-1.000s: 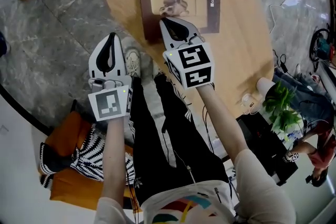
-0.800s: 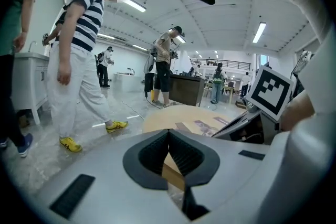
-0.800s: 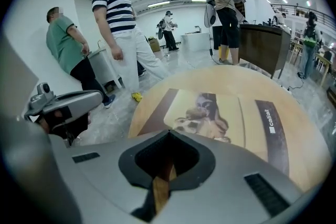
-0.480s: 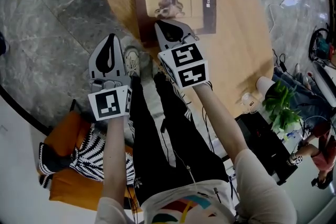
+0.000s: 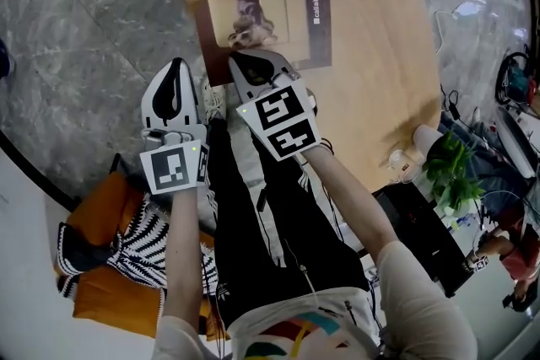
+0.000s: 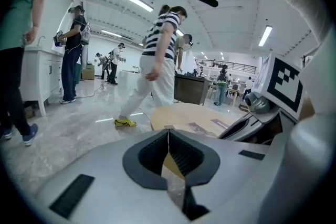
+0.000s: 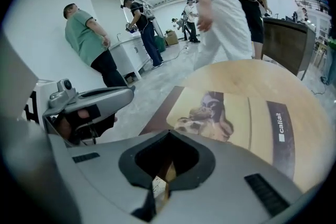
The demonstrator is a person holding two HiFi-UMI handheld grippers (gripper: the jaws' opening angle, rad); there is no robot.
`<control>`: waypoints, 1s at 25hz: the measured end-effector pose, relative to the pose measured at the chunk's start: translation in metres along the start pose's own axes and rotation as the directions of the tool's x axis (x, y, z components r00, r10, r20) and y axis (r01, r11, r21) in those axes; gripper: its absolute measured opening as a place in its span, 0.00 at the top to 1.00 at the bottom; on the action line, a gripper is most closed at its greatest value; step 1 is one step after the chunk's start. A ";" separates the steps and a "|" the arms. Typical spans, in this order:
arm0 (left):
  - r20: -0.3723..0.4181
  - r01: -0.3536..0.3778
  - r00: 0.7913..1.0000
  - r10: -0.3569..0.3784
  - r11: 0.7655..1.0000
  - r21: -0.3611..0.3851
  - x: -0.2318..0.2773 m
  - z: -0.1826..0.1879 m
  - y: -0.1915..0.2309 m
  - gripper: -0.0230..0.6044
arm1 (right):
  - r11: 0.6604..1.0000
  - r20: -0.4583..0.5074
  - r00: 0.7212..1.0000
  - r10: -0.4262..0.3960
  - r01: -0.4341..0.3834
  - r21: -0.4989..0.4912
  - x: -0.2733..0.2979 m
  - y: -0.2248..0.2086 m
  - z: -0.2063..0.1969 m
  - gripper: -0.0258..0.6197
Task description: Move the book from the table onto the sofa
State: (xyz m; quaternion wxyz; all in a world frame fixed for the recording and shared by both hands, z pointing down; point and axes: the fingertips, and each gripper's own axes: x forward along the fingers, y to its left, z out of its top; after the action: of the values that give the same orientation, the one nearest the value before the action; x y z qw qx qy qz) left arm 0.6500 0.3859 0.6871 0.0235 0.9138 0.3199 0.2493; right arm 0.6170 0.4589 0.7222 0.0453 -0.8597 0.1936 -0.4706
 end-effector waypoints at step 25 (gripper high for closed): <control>0.028 0.314 0.887 -0.460 0.560 -0.767 0.025 -0.068 -0.040 0.43 | 0.966 0.249 0.965 0.077 -0.134 0.221 -0.068 -0.018 0.045 0.94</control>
State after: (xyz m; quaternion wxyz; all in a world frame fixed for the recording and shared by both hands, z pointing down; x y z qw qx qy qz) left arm 0.6121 0.4253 0.7494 0.4259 0.7006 0.3813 0.4270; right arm 0.6268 0.4965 0.6477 0.1951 -0.8868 0.1751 -0.3805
